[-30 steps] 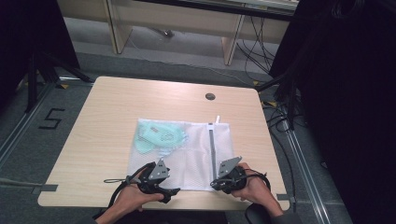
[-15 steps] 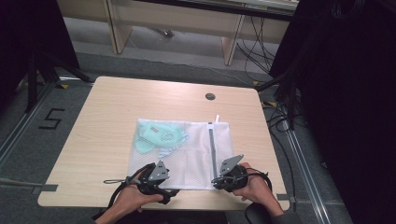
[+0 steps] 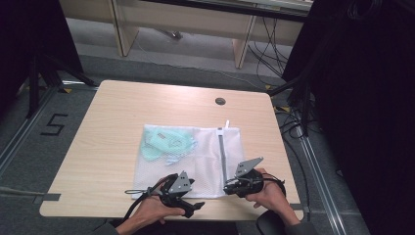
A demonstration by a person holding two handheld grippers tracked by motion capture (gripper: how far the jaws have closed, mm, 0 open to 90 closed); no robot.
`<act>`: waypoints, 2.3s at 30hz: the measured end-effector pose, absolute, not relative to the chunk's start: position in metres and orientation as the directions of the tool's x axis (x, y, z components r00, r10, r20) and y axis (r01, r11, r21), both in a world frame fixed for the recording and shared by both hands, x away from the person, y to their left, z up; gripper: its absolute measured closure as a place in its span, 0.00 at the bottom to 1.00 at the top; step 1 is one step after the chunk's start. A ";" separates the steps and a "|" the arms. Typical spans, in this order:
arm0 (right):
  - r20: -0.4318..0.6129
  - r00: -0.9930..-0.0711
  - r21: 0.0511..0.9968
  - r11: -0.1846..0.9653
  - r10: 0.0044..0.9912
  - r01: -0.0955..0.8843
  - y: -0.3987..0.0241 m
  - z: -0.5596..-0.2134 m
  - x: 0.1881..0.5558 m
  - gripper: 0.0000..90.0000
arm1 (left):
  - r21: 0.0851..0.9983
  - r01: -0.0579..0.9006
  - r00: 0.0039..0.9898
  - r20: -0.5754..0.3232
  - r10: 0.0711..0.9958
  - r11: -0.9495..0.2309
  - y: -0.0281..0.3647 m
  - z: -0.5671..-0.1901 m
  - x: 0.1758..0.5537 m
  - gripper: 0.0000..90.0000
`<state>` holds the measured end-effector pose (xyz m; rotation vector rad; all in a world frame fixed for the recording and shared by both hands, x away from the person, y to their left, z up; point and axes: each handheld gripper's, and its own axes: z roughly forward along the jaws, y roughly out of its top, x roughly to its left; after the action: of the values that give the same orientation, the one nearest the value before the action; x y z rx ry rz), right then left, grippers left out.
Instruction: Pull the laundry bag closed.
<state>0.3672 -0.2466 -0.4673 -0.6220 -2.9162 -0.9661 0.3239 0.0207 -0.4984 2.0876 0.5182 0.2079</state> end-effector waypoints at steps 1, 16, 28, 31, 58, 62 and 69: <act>0.129 -0.921 0.572 0.731 0.367 0.371 -0.247 -0.467 0.367 0.96 | 0.839 0.279 0.898 -0.056 0.437 -0.466 0.018 -0.499 0.325 0.22; 0.146 -0.917 0.621 0.687 0.371 0.377 -0.245 -0.462 0.369 0.96 | 0.818 0.279 0.896 -0.032 0.443 -0.504 -0.025 -0.512 0.335 0.45; 0.138 -0.918 0.623 0.688 0.371 0.372 -0.246 -0.462 0.372 0.96 | 0.829 0.231 0.914 -0.005 0.406 -0.510 -0.044 -0.516 0.339 0.66; 0.149 -0.916 0.625 0.682 0.373 0.379 -0.245 -0.463 0.371 0.96 | 0.820 0.182 0.920 0.052 0.389 -0.542 -0.044 -0.515 0.340 0.69; 0.159 -0.919 0.598 0.706 0.360 0.380 -0.245 -0.469 0.381 0.96 | 0.790 0.120 0.927 0.128 0.352 -0.602 -0.045 -0.518 0.335 0.98; 0.161 -0.921 0.597 0.708 0.355 0.378 -0.244 -0.470 0.381 0.96 | 0.803 0.135 0.926 0.105 0.362 -0.580 -0.045 -0.519 0.334 0.98; 0.158 -0.922 0.579 0.723 0.352 0.375 -0.243 -0.472 0.385 0.96 | 0.796 0.128 0.929 0.113 0.352 -0.592 -0.045 -0.520 0.333 0.99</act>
<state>0.3847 -0.2425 -0.4719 -0.6090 -2.8825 -0.9814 0.3334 -0.0451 -0.5203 2.2010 0.3394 0.3248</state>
